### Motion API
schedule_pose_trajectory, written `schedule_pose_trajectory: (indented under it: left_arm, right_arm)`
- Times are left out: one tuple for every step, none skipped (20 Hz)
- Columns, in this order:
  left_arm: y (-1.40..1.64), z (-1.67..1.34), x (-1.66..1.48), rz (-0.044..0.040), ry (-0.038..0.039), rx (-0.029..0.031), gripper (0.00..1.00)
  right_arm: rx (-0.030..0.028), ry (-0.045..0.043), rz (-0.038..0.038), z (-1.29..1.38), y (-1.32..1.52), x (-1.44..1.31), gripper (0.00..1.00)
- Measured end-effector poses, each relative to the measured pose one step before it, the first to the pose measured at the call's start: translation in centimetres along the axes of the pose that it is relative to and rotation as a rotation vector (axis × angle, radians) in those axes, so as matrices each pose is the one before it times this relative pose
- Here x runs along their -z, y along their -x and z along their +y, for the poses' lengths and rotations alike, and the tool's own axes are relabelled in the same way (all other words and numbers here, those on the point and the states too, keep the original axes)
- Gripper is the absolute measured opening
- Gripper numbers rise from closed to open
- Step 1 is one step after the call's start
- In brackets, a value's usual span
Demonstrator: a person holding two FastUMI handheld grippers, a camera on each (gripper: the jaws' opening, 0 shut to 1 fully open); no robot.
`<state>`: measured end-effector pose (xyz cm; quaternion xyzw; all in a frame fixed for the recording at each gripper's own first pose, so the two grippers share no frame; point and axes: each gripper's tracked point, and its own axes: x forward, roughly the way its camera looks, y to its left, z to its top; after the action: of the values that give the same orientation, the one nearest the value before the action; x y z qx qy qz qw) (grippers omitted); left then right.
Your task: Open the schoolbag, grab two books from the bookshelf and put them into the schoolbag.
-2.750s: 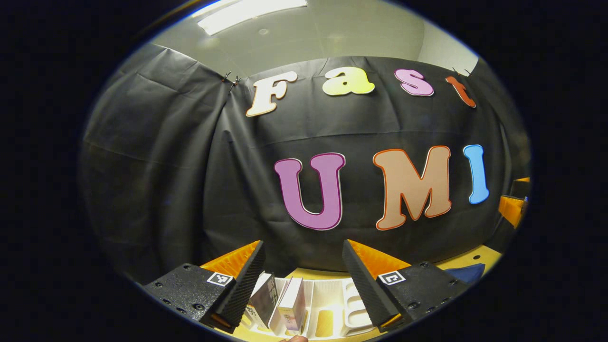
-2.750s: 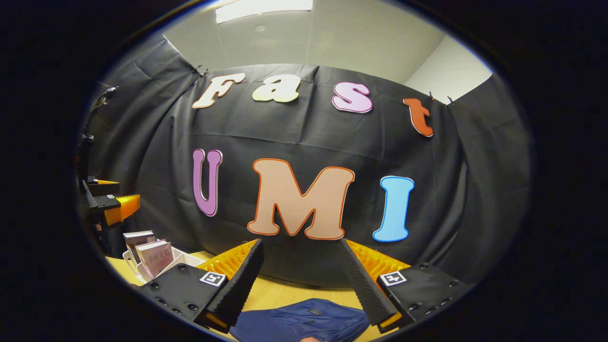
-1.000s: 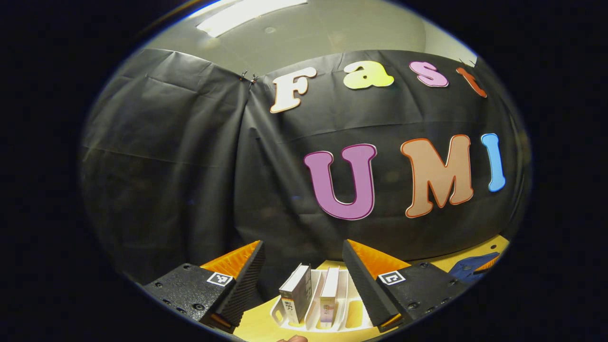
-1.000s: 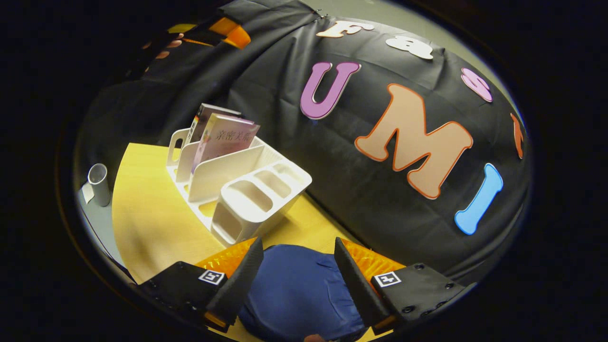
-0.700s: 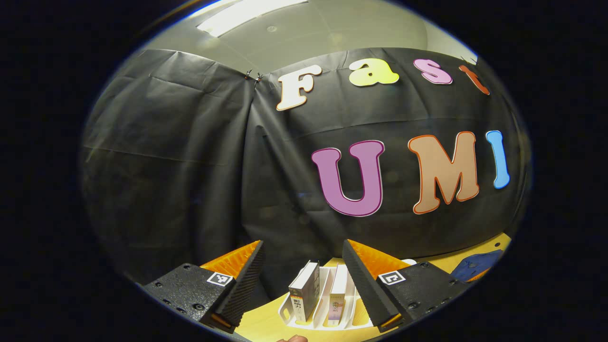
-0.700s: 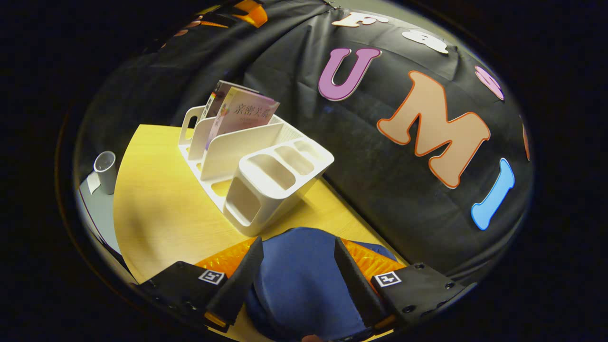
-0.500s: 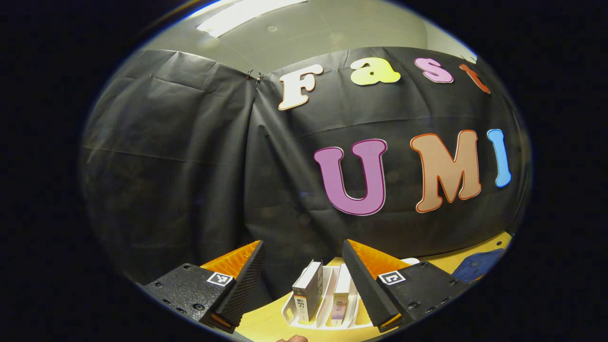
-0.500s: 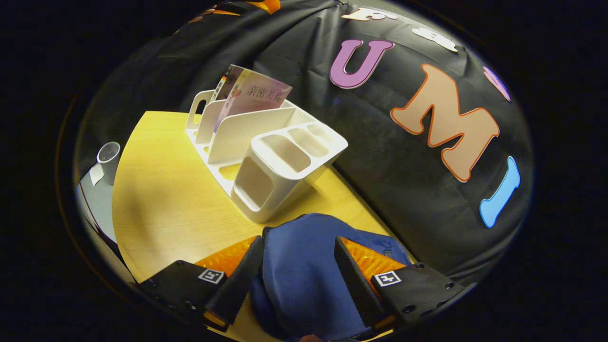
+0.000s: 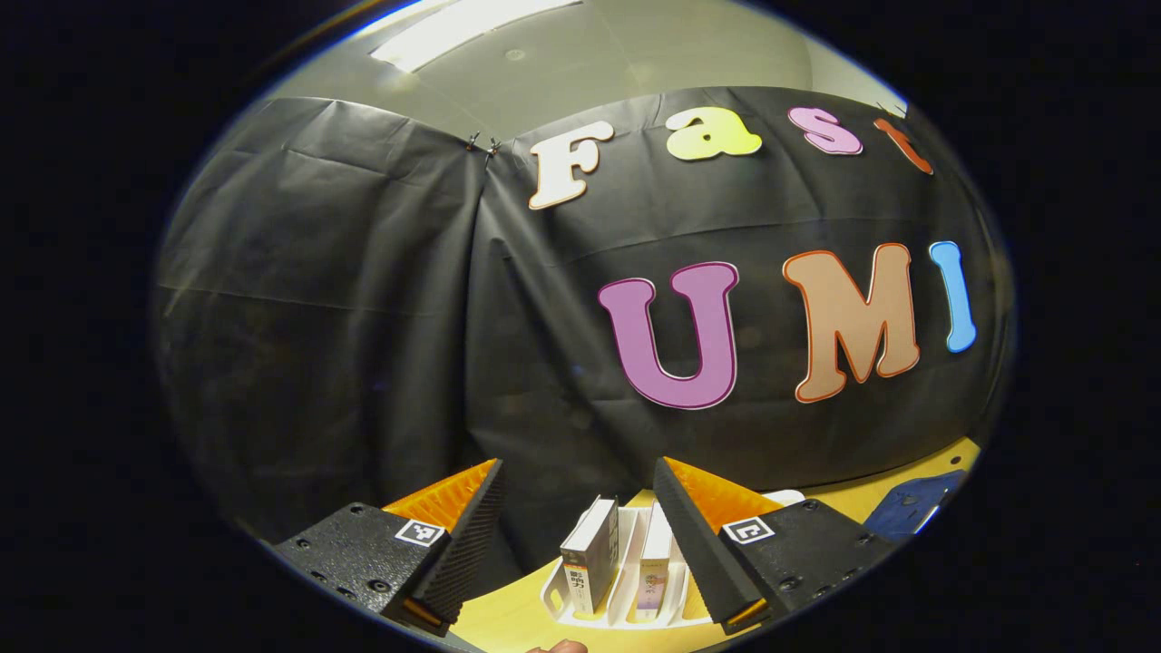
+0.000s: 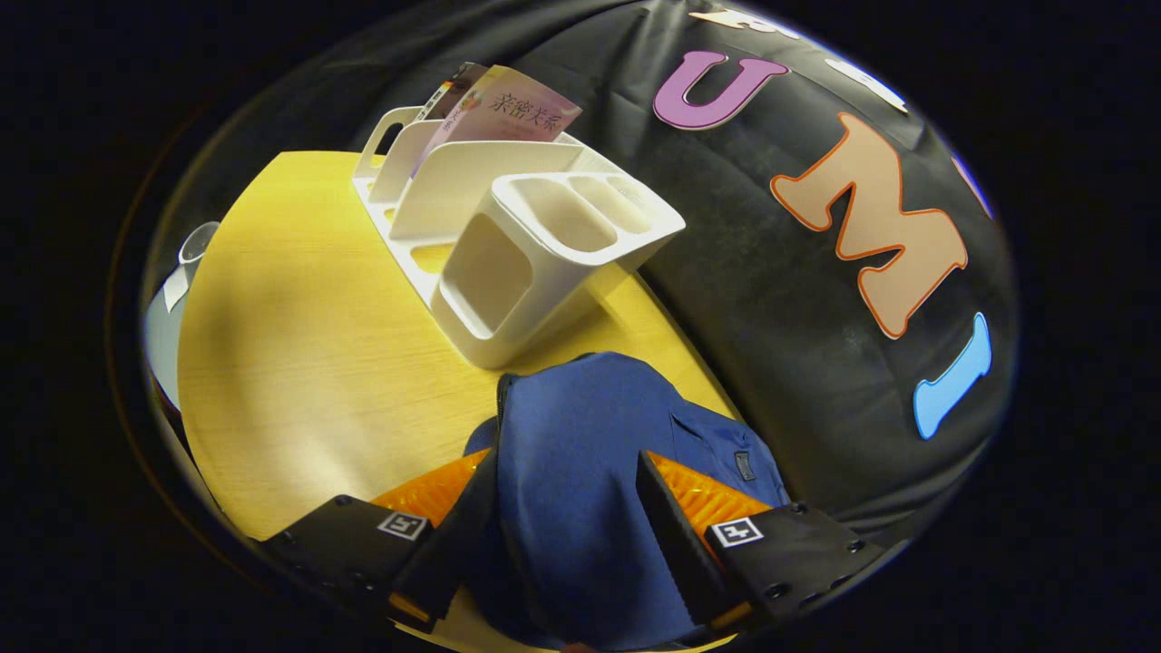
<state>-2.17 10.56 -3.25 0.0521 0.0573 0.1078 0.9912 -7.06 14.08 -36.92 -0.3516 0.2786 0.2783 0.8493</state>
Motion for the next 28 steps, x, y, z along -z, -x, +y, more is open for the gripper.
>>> schedule_pose_trajectory:
  left_arm:
    - [-0.096,-0.149,0.148,0.00373,0.00256,0.00426,0.97]
    - [-0.083,-0.151,0.051,0.00224,0.00265,0.00402,0.95]
    - [-0.062,-0.089,0.079,0.00027,0.00203,0.0032,0.95]
    - [-0.018,-0.088,0.105,-0.00026,0.00256,0.00325,0.95]
    - [-0.093,-0.092,-0.025,0.00122,0.00313,0.00236,0.95]
    - [-0.085,-0.042,0.05,-0.00014,0.00435,0.00273,0.98]
    - [-0.038,-0.026,0.008,-0.00022,0.00363,0.00255,0.95]
    - [0.084,-0.022,0.017,-0.00174,0.00225,0.00164,0.95]
    - [-0.01,-0.025,-0.023,-0.00079,0.0002,0.00132,0.95]
    - [-0.011,0.032,0.022,-0.00035,-0.00039,0.00036,0.98]
    - [-0.055,0.06,0.019,0.00031,0.00062,0.00074,0.95]
    - [0.122,0.14,0.175,0.00134,0.00036,0.00024,0.95]
    - [-0.054,0.09,-0.027,0.00099,0.00171,-0.00159,0.95]
    - [-0.114,0.032,0.135,0.00213,0.00278,0.00127,0.95]
    - [-0.118,0.047,0.168,0.00477,0.00089,0.00139,0.95]
    - [0.043,0.073,0.207,0.00291,0.0006,-0.00025,0.95]
    - [-0.1,0.001,0.138,0.00499,0.00212,0.00181,0.95]
    - [-0.096,0.019,0.249,0.00697,0.00452,0.00269,0.95]
    - [-0.115,-0.009,0.314,0.0094,0.0063,0.00426,0.95]
    - [-0.17,-0.142,0.25,0.00901,0.006,0.00566,0.98]
    - [-0.178,-0.122,0.254,0.00948,0.00434,0.00411,0.95]
    - [-0.19,-0.229,0.293,0.00916,0.00279,0.00718,0.97]
    - [-0.218,-0.222,0.247,0.00912,0.00181,0.00947,0.97]
    - [-0.307,-0.413,0.492,0.01867,0.00333,0.02516,0.95]
    - [-0.277,-0.541,0.519,0.03018,0.00918,0.03058,0.94]
    - [-0.28,-0.272,0.571,0.02331,0.01575,0.02611,0.98]
    - [-0.376,-0.129,0.46,0.01942,0.01629,0.01543,0.95]
    - [-0.592,0.158,0.344,0.0164,0.01105,0.00835,0.95]
  right_arm:
    - [0.00993,0.00796,0.0007,-0.304,0.122,-0.024,1.0]
    - [0.00334,0.00796,0.00229,-0.124,0.237,-0.12,1.0]
    - [0.00477,0.0088,0.00688,-0.12,0.022,0.024,0.95]
    - [0.00112,0.0099,0.00574,0.05,0.008,0.056,0.86]
    - [0.00504,0.01675,0.01151,0.036,-0.03,0.068,0.77]
    - [0.00795,0.02605,0.01795,0.061,-0.147,0.282,0.68]
    - [0.01303,0.02723,0.01689,-0.07,-0.122,0.199,0.62]
    - [0.02073,0.02267,0.01592,-0.278,-0.121,0.337,0.28]
    - [0.01957,0.00665,0.00826,-0.403,-0.535,0.346,0.2]
    - [-0.00745,-0.01901,0.02448,0.152,0.419,0.264,0.11]
    - [-0.00565,-0.04107,0.00805,-0.14,0.273,0.017,0.11]
    - [-0.00972,-0.03047,0.00451,-0.188,-0.07,-0.267,0.04]
    - [-0.00511,-0.0357,-0.00525,-0.62,0.246,-0.447,0.05]
    - [-0.00597,-0.03027,-0.0009,-0.415,0.16,-0.229,0.05]
    - [-0.00515,-0.02977,-0.00325,-0.617,0.348,-0.52,0.04]
    - [-0.00206,-0.02451,-0.00788,-0.57,0.271,-0.532,0.04]
    - [0.0012,-0.02286,-0.00581,-0.747,0.445,-0.645,0.04]
    - [0.00323,-0.01721,-0.00508,-0.784,0.425,-0.589,0.04]
    - [0.00499,-0.01609,-0.00849,-0.816,0.342,-0.658,0.04]
    - [0.00702,-0.01515,-0.00202,-0.907,0.342,-0.336,0.04]
    - [0.00711,-0.01285,-0.0021,-0.722,0.172,-0.312,0.04]
    - [0.00706,-0.01384,0.00172,-0.649,0.123,-0.168,0.04]
    - [0.00833,-0.01283,-0.00291,-0.809,0.055,-0.391,0.04]
    - [0.01121,-0.00761,-0.00215,-0.628,0.102,-0.136,0.04]
    - [0.0124,-0.00457,-0.00323,-0.83,0.117,-0.405,0.04]
    - [0.00967,-0.00419,-0.00259,-0.779,-0.011,-0.074,0.04]
    - [0.01136,-0.00599,-0.00217,-0.694,0.114,-0.327,0.04]
    - [0.00677,-0.00491,-0.00033,-0.5,-0.109,-0.127,0.04]
